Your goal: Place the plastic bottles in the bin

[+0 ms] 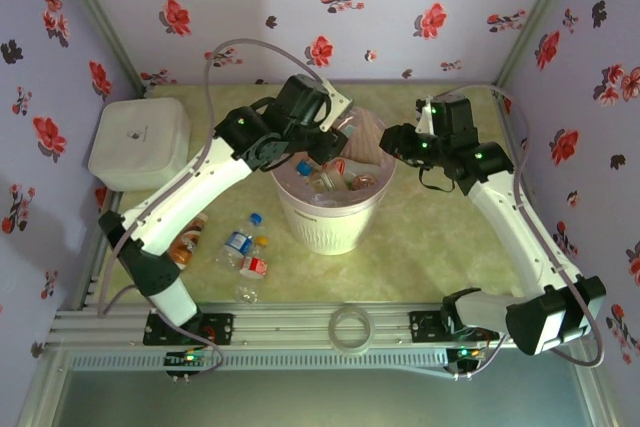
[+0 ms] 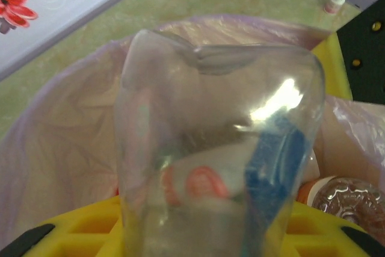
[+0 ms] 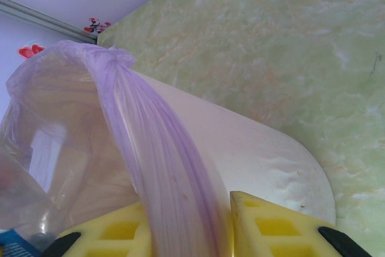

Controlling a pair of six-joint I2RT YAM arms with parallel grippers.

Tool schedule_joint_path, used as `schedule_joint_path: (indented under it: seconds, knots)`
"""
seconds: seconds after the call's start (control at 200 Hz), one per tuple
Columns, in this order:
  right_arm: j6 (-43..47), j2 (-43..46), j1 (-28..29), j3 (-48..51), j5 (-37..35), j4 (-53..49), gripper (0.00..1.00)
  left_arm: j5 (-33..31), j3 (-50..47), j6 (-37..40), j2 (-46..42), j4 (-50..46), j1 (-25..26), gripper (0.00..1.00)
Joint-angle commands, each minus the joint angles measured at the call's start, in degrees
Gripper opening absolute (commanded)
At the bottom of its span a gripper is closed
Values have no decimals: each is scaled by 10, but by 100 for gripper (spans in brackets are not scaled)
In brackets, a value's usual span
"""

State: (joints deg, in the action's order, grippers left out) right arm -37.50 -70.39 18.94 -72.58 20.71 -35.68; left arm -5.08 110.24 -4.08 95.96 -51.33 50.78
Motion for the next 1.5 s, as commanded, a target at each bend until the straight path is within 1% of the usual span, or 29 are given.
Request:
schedule_joint_path:
  seconds: [0.0,0.285,0.555,0.76,0.895,0.99,1.095,1.285,1.345,1.44,1.495]
  knots:
    - [-8,19,4,-4,3,21,30,23,-13,1,2,-28,2,0]
    - [-8,15,4,-2,6,23,30,46,-63,0,21,-29,-2,0]
    - [-8,18,3,-2,5,21,30,67,-70,0,44,-25,-7,0]
    - [-7,20,4,-2,2,17,30,71,-70,1,55,-26,-8,0]
    - [-7,19,4,-3,2,16,30,71,-66,0,49,-28,-7,39]
    - [-7,19,4,-2,2,17,30,70,-63,2,42,-27,-8,57]
    - [-8,19,4,-1,3,16,30,70,-55,-1,34,-29,-8,70]
    - [-8,18,3,-2,5,19,30,71,-54,-8,-2,-16,-7,83]
    - [-9,17,4,-1,5,20,30,70,-51,-10,-17,3,-7,84]
    - [-8,17,4,-2,5,18,30,68,-30,-19,-45,-6,-7,85]
    - [-8,18,4,-3,5,18,30,54,-27,-23,-73,-3,-7,86]
